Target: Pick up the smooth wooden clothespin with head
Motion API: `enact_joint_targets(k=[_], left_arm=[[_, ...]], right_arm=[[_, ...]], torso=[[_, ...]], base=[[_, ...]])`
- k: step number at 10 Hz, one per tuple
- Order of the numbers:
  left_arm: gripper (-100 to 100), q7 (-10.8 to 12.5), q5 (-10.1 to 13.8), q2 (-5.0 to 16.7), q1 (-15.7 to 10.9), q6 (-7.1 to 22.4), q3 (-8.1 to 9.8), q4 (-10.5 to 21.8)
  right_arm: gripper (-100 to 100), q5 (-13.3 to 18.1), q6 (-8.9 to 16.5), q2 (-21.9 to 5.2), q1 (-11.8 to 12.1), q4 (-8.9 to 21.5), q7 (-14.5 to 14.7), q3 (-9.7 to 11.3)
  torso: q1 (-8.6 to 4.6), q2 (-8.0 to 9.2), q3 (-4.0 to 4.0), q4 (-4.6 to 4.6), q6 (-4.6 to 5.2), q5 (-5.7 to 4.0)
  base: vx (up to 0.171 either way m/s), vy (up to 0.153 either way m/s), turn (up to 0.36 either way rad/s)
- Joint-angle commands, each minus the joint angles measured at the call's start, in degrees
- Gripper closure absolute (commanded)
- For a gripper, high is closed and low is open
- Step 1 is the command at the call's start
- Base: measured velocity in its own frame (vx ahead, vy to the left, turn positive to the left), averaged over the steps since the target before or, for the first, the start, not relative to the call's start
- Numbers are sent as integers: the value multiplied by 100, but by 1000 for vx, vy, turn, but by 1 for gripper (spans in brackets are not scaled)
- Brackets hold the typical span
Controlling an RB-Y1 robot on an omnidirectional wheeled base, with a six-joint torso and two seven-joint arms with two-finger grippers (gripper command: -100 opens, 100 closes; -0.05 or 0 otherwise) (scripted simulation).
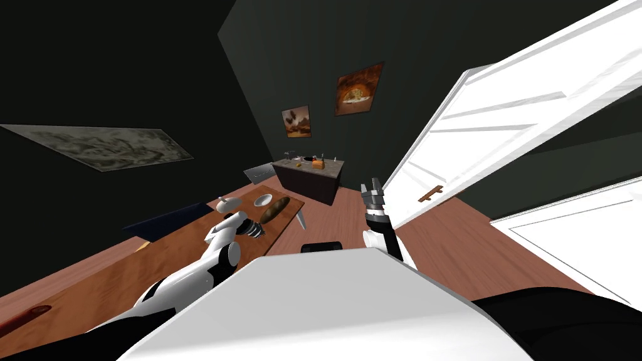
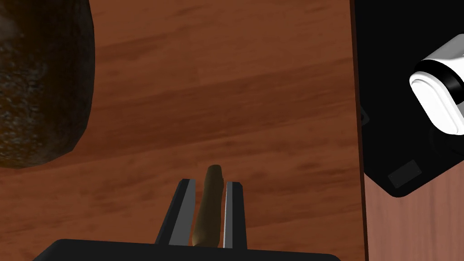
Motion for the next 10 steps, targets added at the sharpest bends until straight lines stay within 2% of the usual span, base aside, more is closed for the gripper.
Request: enact_joint_targets(k=[1,2,4,5,10], left_arm=[[0,0,0,0,0,0,0,0],[100,17,-38,-97,8,92,-70,-189],[100,56,-124,-310,-5,311,-235,-564],[100,56,-124,-310,-5,311,-235,-564],[100,155,-340,-844,-37,858,-649,-1469]], right_arm=[[0,0,0,0,0,0,0,0],[0,0,0,0,0,0,0,0],[0,0,0,0,2,0,0,-1],[0,0,0,0,1,0,0,-1],[0,0,0,0,1,0,0,-1]], torso=[[0,0,0,0,0,0],[0,0,0,0,0,0],[9,-16,-9,-4,-10,0],[7,-25,-15,-6,-3,2],[12,-25,-15,-7,0,4]], base=[[0,0,0],[27,20,182],[67,21,280],[54,13,62],[56,19,230]])
